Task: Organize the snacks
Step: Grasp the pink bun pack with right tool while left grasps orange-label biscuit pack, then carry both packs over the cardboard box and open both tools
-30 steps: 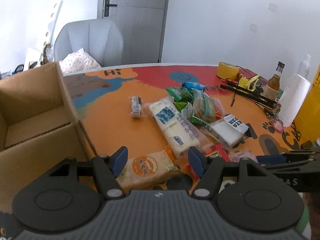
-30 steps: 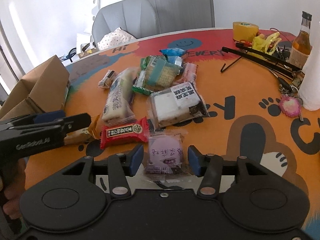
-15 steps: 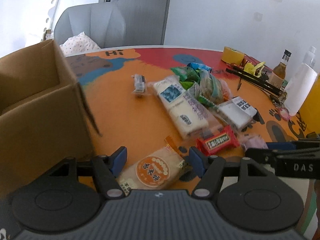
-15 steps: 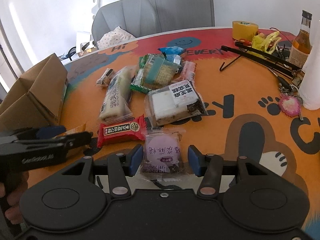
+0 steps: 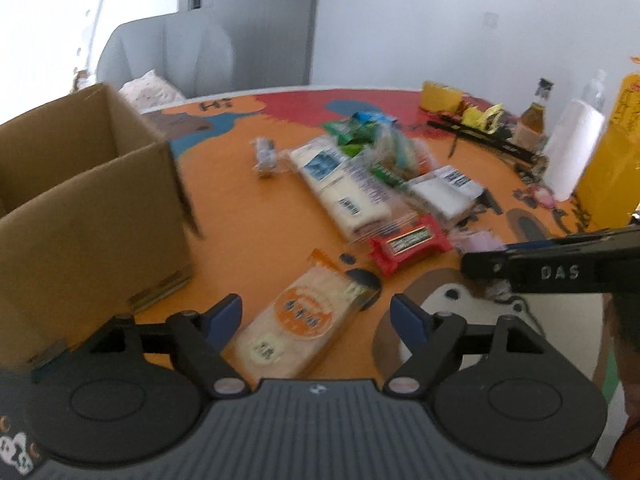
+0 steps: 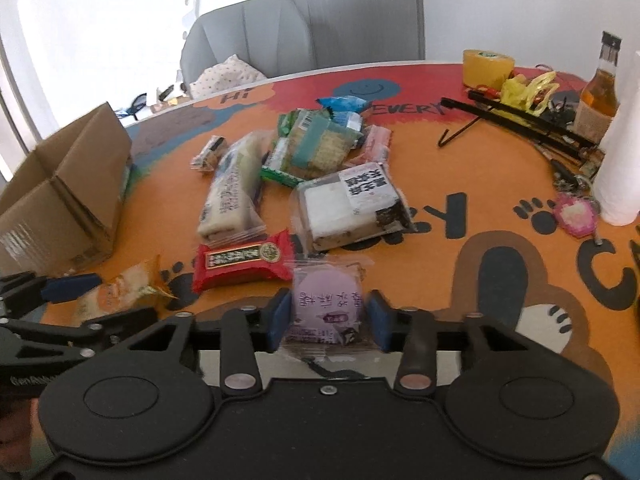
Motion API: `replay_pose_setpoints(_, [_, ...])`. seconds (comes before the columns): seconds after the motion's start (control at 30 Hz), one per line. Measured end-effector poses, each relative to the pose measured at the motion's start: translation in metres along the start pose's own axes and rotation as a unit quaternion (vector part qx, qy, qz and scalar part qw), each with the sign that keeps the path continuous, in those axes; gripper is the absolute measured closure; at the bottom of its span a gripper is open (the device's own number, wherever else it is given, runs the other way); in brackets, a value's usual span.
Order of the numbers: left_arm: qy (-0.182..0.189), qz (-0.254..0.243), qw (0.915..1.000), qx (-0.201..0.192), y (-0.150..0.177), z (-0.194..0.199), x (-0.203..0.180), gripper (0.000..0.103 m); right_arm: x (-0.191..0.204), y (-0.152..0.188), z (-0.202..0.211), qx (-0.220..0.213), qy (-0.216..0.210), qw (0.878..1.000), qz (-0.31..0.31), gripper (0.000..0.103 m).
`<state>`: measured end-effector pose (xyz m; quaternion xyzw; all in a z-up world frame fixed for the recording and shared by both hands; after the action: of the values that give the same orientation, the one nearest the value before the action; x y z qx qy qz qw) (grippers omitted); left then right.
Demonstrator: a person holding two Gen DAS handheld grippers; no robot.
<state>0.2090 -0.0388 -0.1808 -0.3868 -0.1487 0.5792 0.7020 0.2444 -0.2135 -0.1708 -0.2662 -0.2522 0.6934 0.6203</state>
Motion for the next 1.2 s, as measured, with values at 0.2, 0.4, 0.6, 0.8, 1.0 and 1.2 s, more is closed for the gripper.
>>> replay_pose_setpoints(0.2, [-0.011,0.015,0.9998,0.006,0.008,0.004,0.01,0.032,0.0,0.005,0.005,0.001,0.004,1.0,0.009,0.068])
replay_pose_setpoints(0.4, [-0.025,-0.003,0.9997,0.003,0.011,0.007,0.005,0.061,0.006,0.009,0.008,-0.009,0.018,0.999,0.028,0.067])
replay_pose_setpoints(0.6, [-0.02,0.011,0.9997,-0.001,0.006,0.01,0.004,0.069,-0.001,0.0,0.017,-0.023,0.002,1.0,0.0,0.071])
replay_pose_setpoints(0.8, [-0.015,0.003,0.9996,-0.023,-0.017,0.022,-0.004,0.069,-0.004,-0.019,0.029,-0.041,-0.004,0.999,-0.005,0.071])
replay_pose_setpoints(1.0, [-0.011,-0.005,0.9988,-0.047,-0.045,0.034,-0.009,0.069,0.004,-0.037,0.037,-0.057,-0.017,0.998,-0.004,0.071])
replay_pose_setpoints(1.2, [-0.015,0.001,0.9977,-0.067,-0.069,0.047,-0.002,0.069,0.023,-0.059,0.047,-0.086,-0.045,0.995,0.01,0.071])
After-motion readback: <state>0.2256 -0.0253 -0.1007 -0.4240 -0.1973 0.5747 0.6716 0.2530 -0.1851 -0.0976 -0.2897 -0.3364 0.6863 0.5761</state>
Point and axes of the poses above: each gripper's, at about its wrist camera, not at the fingertips, and z roughly against the way its jaws point, x to its left, y to its underside, the point moved 8 cm from there along -z, roughly the way its jaws point, and after that the axes turned 14 degrees about y, right-handed, at the moved point
